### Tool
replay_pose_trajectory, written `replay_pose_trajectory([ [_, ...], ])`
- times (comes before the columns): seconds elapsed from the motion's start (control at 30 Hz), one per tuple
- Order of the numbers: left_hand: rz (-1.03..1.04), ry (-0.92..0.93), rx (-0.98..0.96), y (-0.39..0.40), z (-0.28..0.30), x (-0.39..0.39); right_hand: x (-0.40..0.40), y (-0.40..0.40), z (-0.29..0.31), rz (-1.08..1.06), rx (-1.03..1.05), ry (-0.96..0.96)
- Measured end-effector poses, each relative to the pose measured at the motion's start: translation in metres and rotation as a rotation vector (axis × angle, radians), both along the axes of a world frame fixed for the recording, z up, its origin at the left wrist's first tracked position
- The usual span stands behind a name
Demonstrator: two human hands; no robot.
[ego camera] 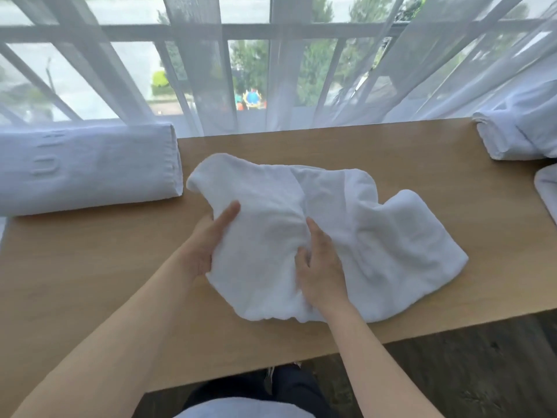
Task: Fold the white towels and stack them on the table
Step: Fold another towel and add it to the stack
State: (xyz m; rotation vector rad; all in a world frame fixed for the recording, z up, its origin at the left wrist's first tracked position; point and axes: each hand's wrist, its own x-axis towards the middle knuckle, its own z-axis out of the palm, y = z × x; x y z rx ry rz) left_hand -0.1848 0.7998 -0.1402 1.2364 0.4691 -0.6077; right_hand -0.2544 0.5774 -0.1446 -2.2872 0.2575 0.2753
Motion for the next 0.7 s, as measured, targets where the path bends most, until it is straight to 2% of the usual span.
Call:
replay_pose_trajectory([
  [0.07,0.057,-0.087,0.090,0.025,0.000,-0.007,-0.004,0.012,-0.004,0.080,-0.157,0.019],
  [0.13,0.084,-0.129,0.143,0.053,-0.001,-0.019,-0.010,0.031,-0.006,0.151,-0.171,0.002],
  [0.2,0.099,-0.127,0.282,0.080,-0.010,-0.032,-0.019,0.058,-0.011,0.298,-0.212,-0.043],
  [0.27,0.049,-0.141,0.431,0.095,-0.020,-0.038,-0.028,0.077,-0.022,0.406,-0.263,0.020],
  [0.37,-0.045,-0.161,0.476,0.113,-0.030,-0.039,-0.044,0.095,-0.044,0.423,-0.355,0.198],
  [0.43,-0.077,-0.140,0.514,0.120,-0.039,-0.038,-0.055,0.094,-0.054,0.463,-0.485,0.210],
  [0.53,-0.067,-0.079,0.664,0.125,-0.054,-0.043,-0.059,0.084,-0.058,0.475,-0.547,0.206],
  [0.7,-0.165,-0.049,0.554,0.097,-0.074,-0.065,-0.066,0.049,-0.048,0.442,-0.627,0.287],
])
